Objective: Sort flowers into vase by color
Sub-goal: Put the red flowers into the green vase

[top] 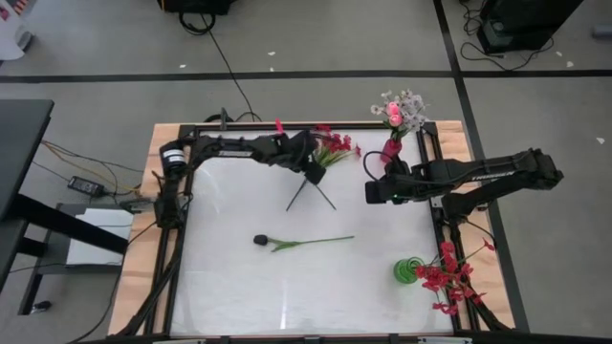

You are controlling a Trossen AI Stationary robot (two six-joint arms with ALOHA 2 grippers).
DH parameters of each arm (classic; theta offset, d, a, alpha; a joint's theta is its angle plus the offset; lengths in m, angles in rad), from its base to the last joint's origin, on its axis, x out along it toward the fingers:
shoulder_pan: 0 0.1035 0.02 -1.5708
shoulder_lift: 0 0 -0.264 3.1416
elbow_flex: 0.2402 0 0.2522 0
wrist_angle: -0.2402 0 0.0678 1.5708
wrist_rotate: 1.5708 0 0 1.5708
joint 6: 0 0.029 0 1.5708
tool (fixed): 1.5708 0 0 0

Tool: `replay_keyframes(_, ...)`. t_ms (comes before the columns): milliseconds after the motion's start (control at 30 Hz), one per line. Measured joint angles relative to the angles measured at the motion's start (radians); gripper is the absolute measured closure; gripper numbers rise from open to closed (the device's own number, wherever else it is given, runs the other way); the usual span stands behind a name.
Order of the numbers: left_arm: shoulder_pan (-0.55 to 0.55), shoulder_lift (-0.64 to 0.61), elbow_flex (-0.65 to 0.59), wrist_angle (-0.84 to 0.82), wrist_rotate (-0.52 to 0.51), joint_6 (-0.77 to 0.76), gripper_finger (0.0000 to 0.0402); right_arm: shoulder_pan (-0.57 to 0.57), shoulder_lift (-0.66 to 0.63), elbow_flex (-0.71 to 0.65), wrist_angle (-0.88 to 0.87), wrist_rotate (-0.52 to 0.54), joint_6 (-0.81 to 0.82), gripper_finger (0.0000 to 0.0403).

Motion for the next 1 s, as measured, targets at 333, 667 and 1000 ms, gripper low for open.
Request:
replay_keyframes(333,0.001,0.109,0.084,-0.023,-0.026,-0.029,0.0189,0.036,0.000,0.000,-0.006,-0.006,-0.030,0.0223)
replay_keyframes(667,0.016,0.138,0.082,-0.081,-0.038,-0.024,0.0277,0.051,0.000,0.000,-0.008,0.002,-0.034,0.0223)
replay_keyframes(1000,0.014,0.134,0.082,-0.080,-0.035,-0.001,0.0391,0.057,0.000,0.000,-0.007,0.001,-0.039,0.0223)
